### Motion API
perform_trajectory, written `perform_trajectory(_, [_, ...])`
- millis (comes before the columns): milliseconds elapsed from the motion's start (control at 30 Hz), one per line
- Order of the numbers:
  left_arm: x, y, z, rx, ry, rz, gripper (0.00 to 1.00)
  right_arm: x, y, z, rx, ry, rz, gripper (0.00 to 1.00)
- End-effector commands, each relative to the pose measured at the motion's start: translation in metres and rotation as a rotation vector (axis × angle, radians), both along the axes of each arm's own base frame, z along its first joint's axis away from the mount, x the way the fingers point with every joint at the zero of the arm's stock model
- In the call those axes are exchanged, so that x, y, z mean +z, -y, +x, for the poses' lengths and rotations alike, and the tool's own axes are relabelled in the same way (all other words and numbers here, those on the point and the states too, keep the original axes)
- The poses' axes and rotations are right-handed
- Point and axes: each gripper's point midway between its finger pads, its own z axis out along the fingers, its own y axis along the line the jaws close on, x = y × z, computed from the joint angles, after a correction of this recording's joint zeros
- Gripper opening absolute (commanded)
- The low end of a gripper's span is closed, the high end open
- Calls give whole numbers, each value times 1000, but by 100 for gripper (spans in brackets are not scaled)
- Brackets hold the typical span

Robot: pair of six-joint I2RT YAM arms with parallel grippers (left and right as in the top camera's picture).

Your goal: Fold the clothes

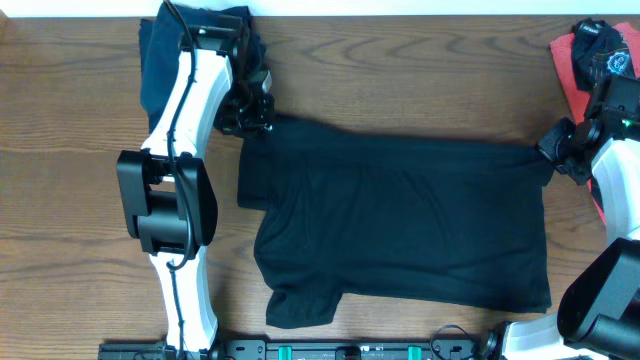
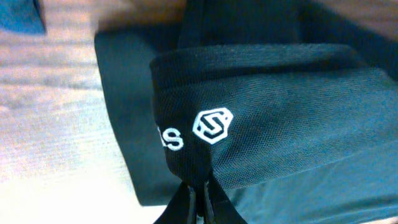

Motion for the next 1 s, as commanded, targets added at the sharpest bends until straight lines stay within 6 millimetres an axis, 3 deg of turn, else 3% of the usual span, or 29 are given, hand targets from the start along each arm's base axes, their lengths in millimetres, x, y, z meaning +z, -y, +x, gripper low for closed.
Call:
perform_trajectory(0, [-8, -13, -8, -14, -21, 56, 6, -2, -1, -4, -13, -19, -6, 1])
perform_trajectory(367, [-24, -16, -30, -16, -109, 67, 7, -8, -7, -23, -12, -100, 21, 1])
perform_trajectory(500, [-22, -19, -42, -20, -159, 84, 22, -10, -10, -30, -12, -128, 31, 1])
perform_trajectory(633, [-20, -33, -55, -33, -207, 159, 23, -12, -13, -38, -11, -160, 45, 2])
perform_trajectory(700, [-19, -33, -56, -34, -215, 160, 24, -12, -15, -39, -8, -164, 56, 14])
perform_trajectory(833, [-19, -33, -56, -31, -215, 161, 31, -13, -21, -38, 2, -160, 90, 63])
perform_trajectory(967, [-20, -32, -53, -32, -202, 160, 32, -13, -22, -37, 4, -156, 93, 84])
